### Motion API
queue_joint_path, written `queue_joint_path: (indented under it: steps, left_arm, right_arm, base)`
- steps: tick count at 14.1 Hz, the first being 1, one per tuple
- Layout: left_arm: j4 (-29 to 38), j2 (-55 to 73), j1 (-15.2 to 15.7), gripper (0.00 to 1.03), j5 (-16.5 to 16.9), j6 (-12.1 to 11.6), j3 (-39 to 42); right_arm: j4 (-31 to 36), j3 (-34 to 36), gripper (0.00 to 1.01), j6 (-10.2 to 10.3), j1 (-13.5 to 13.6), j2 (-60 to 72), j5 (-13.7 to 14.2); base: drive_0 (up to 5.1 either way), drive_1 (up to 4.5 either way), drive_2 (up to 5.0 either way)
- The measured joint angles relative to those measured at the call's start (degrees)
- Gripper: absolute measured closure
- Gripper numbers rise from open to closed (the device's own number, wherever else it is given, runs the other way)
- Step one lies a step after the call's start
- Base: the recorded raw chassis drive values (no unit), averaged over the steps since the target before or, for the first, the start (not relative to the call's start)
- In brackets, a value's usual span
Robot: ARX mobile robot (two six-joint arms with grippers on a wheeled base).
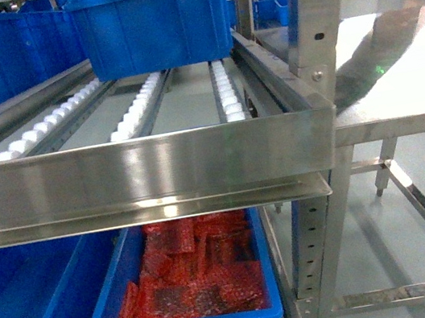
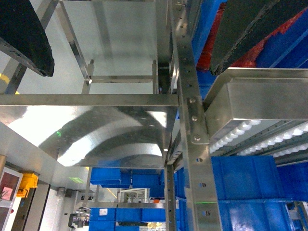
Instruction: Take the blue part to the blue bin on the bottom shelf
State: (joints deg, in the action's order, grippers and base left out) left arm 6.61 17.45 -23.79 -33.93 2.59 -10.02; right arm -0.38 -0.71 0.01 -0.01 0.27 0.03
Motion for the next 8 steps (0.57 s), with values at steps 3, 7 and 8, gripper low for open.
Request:
queue_joint_path:
  steps: [3,7,8]
  left_arm:
    - [0.0,0.1,0.0,0.59,0.0,0.0,0.0]
    - [0.0,0.0,0.0,0.59,0.0,0.0,0.0]
    - [0.1,0.0,0.0,0.59,0.0,0.0,0.0]
  right_arm:
    - [0.1,0.0,0.03,0.0,0.0,0.0,0.0]
    - [0.3,0.0,0.03,0.0,0.0,0.0,0.0]
    - [0.1,0.0,0.03,0.0,0.0,0.0,0.0]
  base:
    - [-5.0,2.50,2.5]
    - [-4.9,2.52,2.5]
    - [-5.1,2.40,2.4]
